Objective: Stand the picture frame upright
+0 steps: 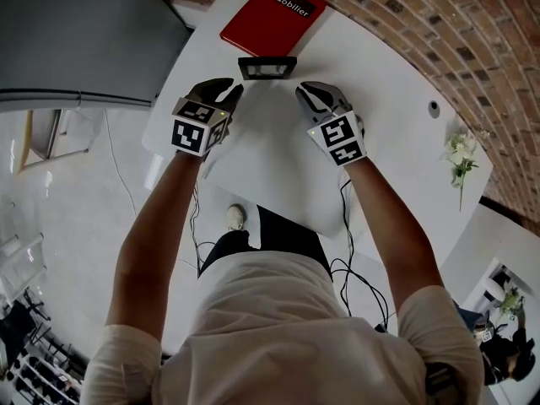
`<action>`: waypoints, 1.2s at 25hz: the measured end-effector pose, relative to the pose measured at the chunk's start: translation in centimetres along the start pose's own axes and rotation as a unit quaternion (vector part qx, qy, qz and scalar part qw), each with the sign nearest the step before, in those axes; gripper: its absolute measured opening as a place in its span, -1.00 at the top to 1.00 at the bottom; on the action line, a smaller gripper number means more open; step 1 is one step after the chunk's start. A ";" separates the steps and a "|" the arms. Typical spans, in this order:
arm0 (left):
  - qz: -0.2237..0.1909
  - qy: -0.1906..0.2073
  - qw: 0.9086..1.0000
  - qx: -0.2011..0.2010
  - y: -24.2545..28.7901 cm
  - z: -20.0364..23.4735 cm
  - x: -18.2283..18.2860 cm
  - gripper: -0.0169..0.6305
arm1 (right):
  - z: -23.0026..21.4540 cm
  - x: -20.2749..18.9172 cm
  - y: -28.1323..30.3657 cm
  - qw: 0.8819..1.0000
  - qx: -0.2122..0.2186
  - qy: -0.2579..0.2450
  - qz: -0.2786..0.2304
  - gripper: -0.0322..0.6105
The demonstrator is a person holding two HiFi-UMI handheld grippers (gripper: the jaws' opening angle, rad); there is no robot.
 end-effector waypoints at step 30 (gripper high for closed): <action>-0.070 -0.022 0.987 -0.141 -23.5 -12.6 -16.8 0.89 | 24.8 -1.8 -19.7 0.990 -0.043 0.130 -0.036 0.82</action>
Point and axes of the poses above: the fingertips, and each gripper's own axes: y forward along the fingers, z to its left, x out of its top, the point moved 8 cm from there along -y, backward along the fingers, and after that the axes turned 11 degrees about z, right-handed, at the moved point
